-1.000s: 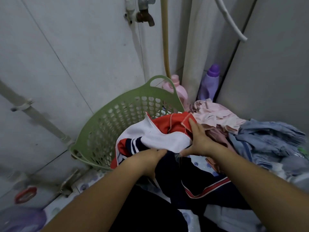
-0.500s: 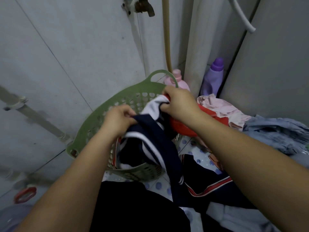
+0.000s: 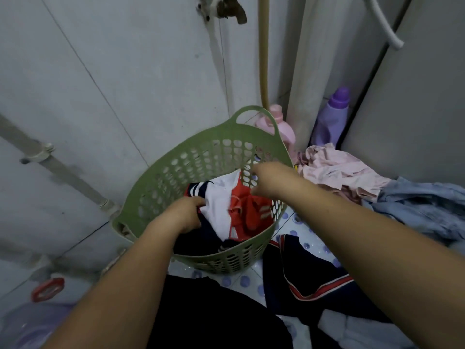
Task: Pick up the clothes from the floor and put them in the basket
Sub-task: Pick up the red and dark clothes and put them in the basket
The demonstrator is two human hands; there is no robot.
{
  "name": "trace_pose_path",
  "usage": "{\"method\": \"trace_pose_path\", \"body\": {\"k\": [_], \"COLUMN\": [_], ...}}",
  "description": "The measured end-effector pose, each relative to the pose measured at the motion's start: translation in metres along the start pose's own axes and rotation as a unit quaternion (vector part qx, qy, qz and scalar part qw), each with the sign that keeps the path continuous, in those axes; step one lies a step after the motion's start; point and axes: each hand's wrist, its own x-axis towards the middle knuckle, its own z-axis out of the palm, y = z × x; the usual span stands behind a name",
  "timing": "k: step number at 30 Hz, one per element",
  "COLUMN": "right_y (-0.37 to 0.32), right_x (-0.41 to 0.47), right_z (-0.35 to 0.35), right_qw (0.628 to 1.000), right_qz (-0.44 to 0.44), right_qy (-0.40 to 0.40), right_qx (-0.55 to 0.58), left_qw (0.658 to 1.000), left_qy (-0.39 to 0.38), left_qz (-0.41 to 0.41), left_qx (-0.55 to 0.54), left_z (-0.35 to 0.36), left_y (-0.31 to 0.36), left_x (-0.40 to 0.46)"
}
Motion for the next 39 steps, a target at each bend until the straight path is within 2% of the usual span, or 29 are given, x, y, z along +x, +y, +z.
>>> {"method": "trace_pose_path", "body": {"k": [3,6,9,11,13,15,17,21,24,27,31,32,34,36,39], "right_y": [0.018,0.033,0.047,0.059,0.077,0.098,0.124,0.178,0.210,0.221,0.224,0.225,0.223,0.222,0.217], "right_x": [0.000,0.000,-0.009,-0.019,-0.034,-0.048,-0.059,-0.089,-0.118,-0.133,-0.130,-0.129,-0.124,-0.118,-0.114], "right_z": [0.007,0.014,0.019,0.026,0.038,0.057,0.086,0.151,0.181,0.193,0.204,0.203,0.190,0.168,0.124], "right_qw": [0.998,1.000,0.990,0.965,0.936,0.925,0.937,0.980,0.971,0.961,0.972,0.974,0.973,0.954,0.905], "right_qz": [0.018,0.027,0.023,0.022,0.031,0.048,0.074,0.179,0.208,0.213,0.206,0.208,0.213,0.198,0.188], "right_qy": [-0.032,0.005,0.103,0.187,0.254,0.280,0.242,0.027,-0.114,-0.145,-0.078,-0.074,-0.039,0.068,0.214], "right_qx": [-0.043,-0.003,0.096,0.182,0.241,0.253,0.239,0.081,-0.030,-0.095,-0.081,-0.053,0.078,0.214,0.317], "left_qw": [0.996,0.996,0.997,0.987,0.962,0.934,0.921,0.929,0.943,0.951,0.955,0.955,0.952,0.952,0.956], "left_qy": [-0.083,-0.076,0.005,0.092,0.171,0.206,0.191,0.100,0.025,-0.007,-0.077,-0.103,-0.149,-0.170,-0.154], "left_qz": [0.025,0.045,0.081,0.116,0.165,0.227,0.278,0.313,0.306,0.291,0.279,0.276,0.267,0.256,0.240], "left_qx": [-0.019,-0.006,-0.001,-0.056,-0.135,-0.183,-0.195,-0.168,-0.128,-0.107,-0.064,-0.039,-0.003,0.004,-0.062], "left_z": [0.006,0.003,-0.001,0.001,0.010,0.023,0.041,0.083,0.112,0.132,0.146,0.150,0.154,0.157,0.155], "left_y": [0.016,0.036,0.060,0.080,0.108,0.139,0.164,0.194,0.205,0.211,0.214,0.215,0.212,0.208,0.202], "left_x": [-0.003,-0.004,-0.005,-0.004,-0.008,-0.016,-0.023,-0.026,-0.022,-0.021,-0.018,-0.017,-0.016,-0.015,-0.015]}}
